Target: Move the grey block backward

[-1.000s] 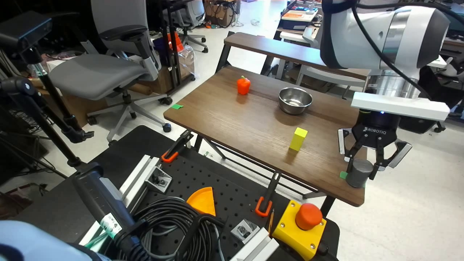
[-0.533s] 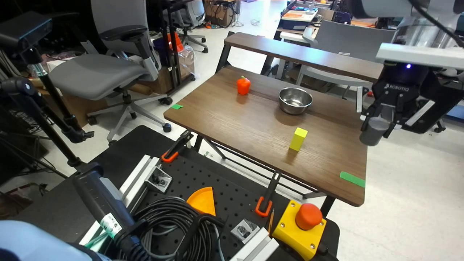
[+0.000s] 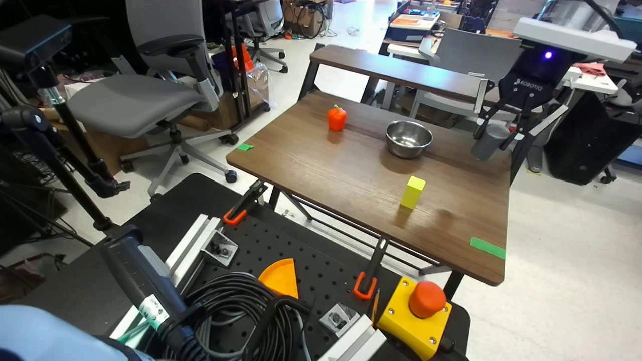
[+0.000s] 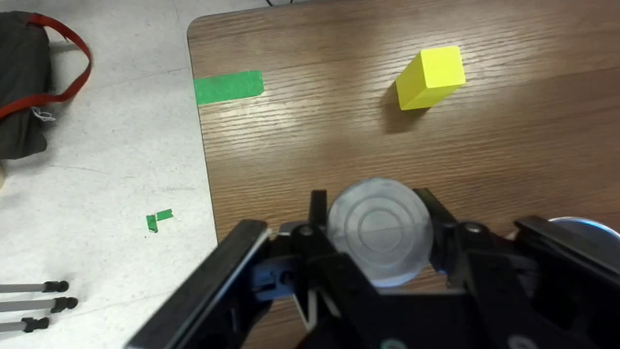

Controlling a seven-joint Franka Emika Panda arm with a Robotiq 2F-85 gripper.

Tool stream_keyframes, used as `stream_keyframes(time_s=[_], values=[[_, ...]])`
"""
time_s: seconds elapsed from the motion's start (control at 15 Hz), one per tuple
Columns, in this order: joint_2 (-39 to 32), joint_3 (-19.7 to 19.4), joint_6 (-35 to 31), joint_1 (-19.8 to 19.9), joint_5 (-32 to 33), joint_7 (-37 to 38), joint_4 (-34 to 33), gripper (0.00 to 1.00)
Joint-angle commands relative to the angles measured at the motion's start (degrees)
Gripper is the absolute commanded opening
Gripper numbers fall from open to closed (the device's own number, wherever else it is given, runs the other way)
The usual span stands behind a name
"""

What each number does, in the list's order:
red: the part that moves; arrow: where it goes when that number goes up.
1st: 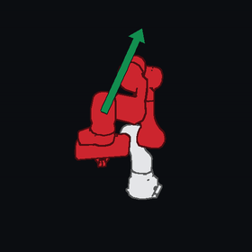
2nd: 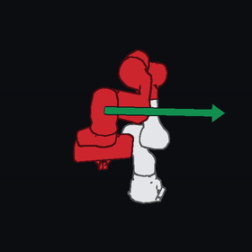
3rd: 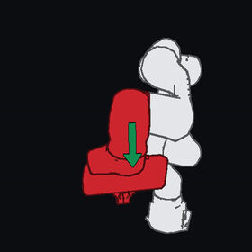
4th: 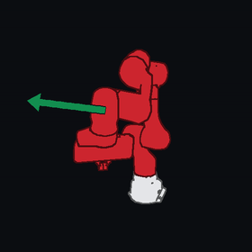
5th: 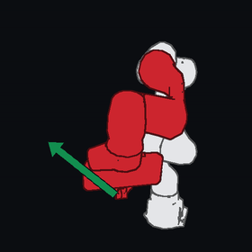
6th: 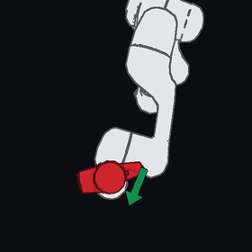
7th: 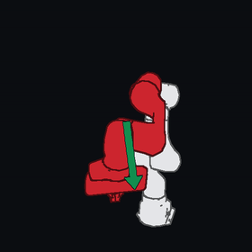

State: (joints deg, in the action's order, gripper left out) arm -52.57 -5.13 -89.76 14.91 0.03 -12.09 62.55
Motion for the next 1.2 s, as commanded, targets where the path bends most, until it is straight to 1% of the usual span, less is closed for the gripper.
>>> stream_keyframes(time_s=[0.0, 0.13, 0.47, 0.73, 1.13], values=[[-9.2, 1.0, 5.5, 0.7, -1.7, 2.7, -13.5, 0.21], [-12.8, 1.1, 6.1, 0.6, -1.7, 4.2, -18.3, 0.21], [-21.5, 0.7, 12.1, 0.5, -1.7, 7.9, -31.1, 0.21], [-24.8, 1.6, 12.7, 1.0, -2.3, 11.4, -34.5, 0.21], [-30.5, 1.6, 11.4, 1.4, -2.1, 13.4, -40.5, 0.21]])
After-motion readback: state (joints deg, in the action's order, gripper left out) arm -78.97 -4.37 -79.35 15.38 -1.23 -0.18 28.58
